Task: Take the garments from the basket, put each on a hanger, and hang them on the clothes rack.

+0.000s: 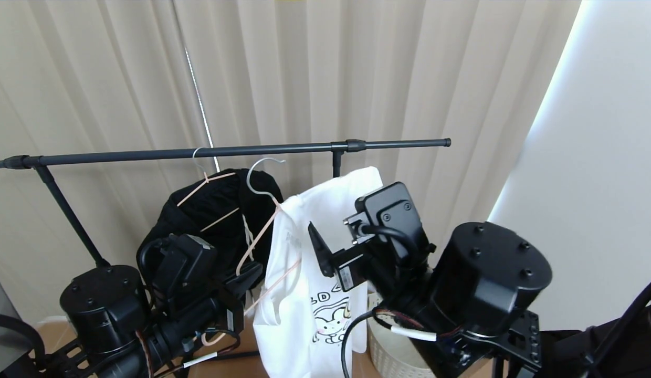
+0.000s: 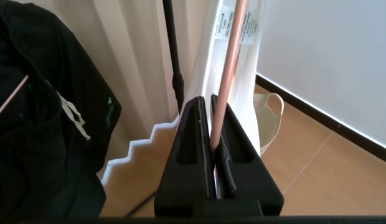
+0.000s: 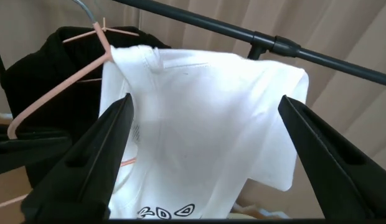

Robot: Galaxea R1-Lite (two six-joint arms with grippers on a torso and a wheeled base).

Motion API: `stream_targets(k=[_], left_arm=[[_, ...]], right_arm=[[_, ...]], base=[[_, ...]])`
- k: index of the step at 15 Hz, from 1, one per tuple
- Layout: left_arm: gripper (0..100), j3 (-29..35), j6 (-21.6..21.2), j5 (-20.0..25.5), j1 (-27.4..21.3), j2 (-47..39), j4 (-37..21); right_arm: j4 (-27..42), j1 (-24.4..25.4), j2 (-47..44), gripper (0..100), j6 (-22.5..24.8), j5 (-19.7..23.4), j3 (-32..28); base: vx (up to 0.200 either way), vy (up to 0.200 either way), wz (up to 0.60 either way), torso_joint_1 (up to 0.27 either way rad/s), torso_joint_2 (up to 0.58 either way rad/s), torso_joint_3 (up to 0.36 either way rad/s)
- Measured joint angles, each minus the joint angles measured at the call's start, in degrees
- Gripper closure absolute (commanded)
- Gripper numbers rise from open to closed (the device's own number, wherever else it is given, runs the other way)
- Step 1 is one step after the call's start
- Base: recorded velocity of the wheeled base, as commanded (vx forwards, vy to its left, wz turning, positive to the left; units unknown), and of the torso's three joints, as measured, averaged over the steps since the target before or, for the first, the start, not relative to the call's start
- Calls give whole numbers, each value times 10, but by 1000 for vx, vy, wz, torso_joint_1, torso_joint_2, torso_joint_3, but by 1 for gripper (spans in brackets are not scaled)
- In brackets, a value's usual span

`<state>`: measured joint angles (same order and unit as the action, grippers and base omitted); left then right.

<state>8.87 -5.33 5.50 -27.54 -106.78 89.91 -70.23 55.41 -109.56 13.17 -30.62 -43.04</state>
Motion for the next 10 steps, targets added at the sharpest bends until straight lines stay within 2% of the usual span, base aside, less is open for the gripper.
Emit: stream_targets(k=[1, 3, 5, 6, 7, 8, 9, 10], left_arm=[[100, 0, -5, 7, 5, 1, 0], [100, -8, -22, 65, 38, 3, 0], [100, -27, -50, 122, 72, 5, 1], [100, -34, -59, 134, 81, 5, 0], [100, -44, -80, 164, 90, 6, 0], [100, -53, -96, 187, 98, 6, 1], [100, -58, -106, 205, 105, 7, 0], [100, -64, -113, 217, 107, 7, 0]], right_arm=[[20, -14, 19, 0, 2, 32, 15], [124, -37, 80, 0, 5, 124, 36], [319, -62, 149, 0, 8, 231, 37], [390, -76, 179, 0, 8, 277, 25], [479, -93, 202, 0, 12, 325, 9], [545, -118, 221, 0, 22, 392, -19], [603, -149, 232, 0, 39, 459, -44], [658, -177, 238, 0, 63, 507, -72]], base=[[0, 0, 0, 0, 0, 0], [0, 0, 0, 0, 0, 0], [0, 0, 0, 0, 0, 0], [0, 0, 0, 0, 0, 0], [0, 0, 0, 0, 0, 0], [0, 0, 0, 0, 0, 0], [0, 0, 0, 0, 0, 0], [0, 0, 0, 0, 0, 0]])
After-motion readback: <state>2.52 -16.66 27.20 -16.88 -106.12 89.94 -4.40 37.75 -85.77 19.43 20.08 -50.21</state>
